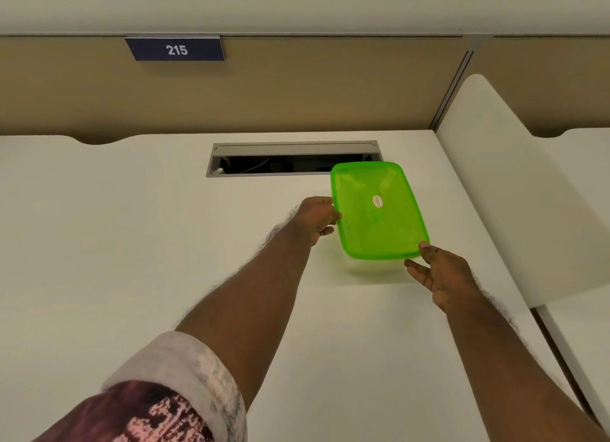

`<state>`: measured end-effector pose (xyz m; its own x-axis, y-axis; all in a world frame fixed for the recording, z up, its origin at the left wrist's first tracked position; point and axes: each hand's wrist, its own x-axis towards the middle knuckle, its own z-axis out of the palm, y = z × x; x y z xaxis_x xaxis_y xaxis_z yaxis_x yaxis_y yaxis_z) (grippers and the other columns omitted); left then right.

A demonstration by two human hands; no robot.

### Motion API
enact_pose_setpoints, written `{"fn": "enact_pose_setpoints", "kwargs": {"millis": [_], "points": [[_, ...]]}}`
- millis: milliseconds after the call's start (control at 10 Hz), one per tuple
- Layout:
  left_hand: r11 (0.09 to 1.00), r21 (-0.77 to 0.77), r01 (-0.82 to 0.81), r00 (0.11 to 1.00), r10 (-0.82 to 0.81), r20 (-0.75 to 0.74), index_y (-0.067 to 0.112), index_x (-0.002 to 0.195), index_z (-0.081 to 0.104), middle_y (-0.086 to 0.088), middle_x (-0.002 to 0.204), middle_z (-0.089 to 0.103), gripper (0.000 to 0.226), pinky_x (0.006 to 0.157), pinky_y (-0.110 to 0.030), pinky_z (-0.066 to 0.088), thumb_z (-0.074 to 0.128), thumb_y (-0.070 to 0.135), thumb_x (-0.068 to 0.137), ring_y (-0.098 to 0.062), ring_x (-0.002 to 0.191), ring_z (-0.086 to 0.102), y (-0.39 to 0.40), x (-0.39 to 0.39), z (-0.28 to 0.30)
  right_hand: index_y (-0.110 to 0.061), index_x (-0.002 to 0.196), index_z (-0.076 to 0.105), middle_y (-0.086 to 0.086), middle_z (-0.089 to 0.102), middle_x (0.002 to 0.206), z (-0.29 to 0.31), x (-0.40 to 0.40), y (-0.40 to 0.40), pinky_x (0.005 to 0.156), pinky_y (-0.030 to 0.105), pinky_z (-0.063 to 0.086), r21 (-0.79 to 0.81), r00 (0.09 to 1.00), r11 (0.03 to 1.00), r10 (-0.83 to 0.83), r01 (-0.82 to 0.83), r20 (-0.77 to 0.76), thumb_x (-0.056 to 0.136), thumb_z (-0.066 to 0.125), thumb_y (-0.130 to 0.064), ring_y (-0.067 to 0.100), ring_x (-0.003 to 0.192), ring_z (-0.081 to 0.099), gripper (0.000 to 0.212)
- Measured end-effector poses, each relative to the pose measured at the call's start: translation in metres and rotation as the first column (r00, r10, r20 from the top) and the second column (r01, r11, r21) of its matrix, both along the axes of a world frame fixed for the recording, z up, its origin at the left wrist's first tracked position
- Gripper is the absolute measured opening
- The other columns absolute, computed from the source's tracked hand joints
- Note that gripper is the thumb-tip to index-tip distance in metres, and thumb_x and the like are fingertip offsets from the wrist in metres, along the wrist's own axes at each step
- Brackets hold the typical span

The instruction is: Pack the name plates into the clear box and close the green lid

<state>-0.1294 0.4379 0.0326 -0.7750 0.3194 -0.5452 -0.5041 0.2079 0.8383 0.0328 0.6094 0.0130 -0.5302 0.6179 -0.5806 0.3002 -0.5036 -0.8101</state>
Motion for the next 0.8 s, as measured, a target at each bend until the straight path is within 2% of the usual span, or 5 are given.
{"fn": "enact_pose_setpoints", "kwargs": {"millis": [200,300,400,500,800], "points": [[0.998,-0.054,0.017,0.999,-0.019,-0.041,0.006,0.136,0.05,-0.015,0.108,0.063,0.053,0.069,-0.031,0.047,0.062,-0.003,0.085,-0.021,0.091,0.057,0.003,0.0,0.002,-0.008,0.117,0.059,0.008,0.059,0.114,-0.001,0.002,0.005,0.072,0.038,0.054,0.045,0.999,0.998,0.037,-0.038,0.023,0.093,0.059,-0.019,0.029,0.087,0.066,0.026],[0.997,-0.076,0.017,0.997,-0.023,-0.076,0.01,0.14,0.045,-0.015,0.11,0.059,0.059,0.069,-0.032,0.047,0.062,0.0,0.085,-0.022,0.09,0.055,0.001,0.002,0.002,-0.012,0.118,0.055,0.008,0.058,0.11,0.002,0.004,0.002,0.081,0.047,0.054,0.172,0.99,0.981,0.075,-0.095,0.12,0.093,0.057,-0.035,0.03,0.095,0.063,0.033],[0.983,-0.183,0.033,0.975,-0.072,-0.21,0.011,0.139,0.047,-0.016,0.117,0.062,0.057,0.075,-0.036,0.052,0.06,0.003,0.083,-0.026,0.091,0.061,-0.008,0.005,0.004,-0.014,0.122,0.052,0.011,0.062,0.108,0.007,0.008,0.0,0.087,0.045,0.051,0.538,0.979,0.836,-0.009,-0.105,0.205,0.091,0.057,-0.039,0.029,0.099,0.06,0.04],[0.94,-0.341,0.003,0.914,-0.141,-0.381,0.017,0.136,0.05,-0.012,0.127,0.058,0.055,0.094,-0.033,0.049,0.057,0.009,0.082,-0.026,0.114,0.057,-0.025,0.007,0.008,-0.018,0.121,0.054,0.01,0.059,0.118,0.019,0.012,-0.003,0.085,0.035,0.043,0.813,0.984,0.561,0.015,-0.157,0.18,0.09,0.057,-0.035,0.023,0.101,0.056,0.035],[0.653,-0.722,-0.23,0.606,-0.485,-0.631,0.023,0.143,0.037,-0.004,0.142,0.043,0.06,0.101,-0.044,0.038,0.057,0.035,0.087,-0.026,0.128,0.042,-0.106,0.02,0.03,-0.016,0.131,0.051,0.011,0.055,0.133,0.076,-0.026,-0.065,0.09,0.048,0.044,0.923,0.902,0.009,0.219,-0.384,0.373,0.091,0.056,-0.035,0.035,0.119,0.051,0.045]]}}
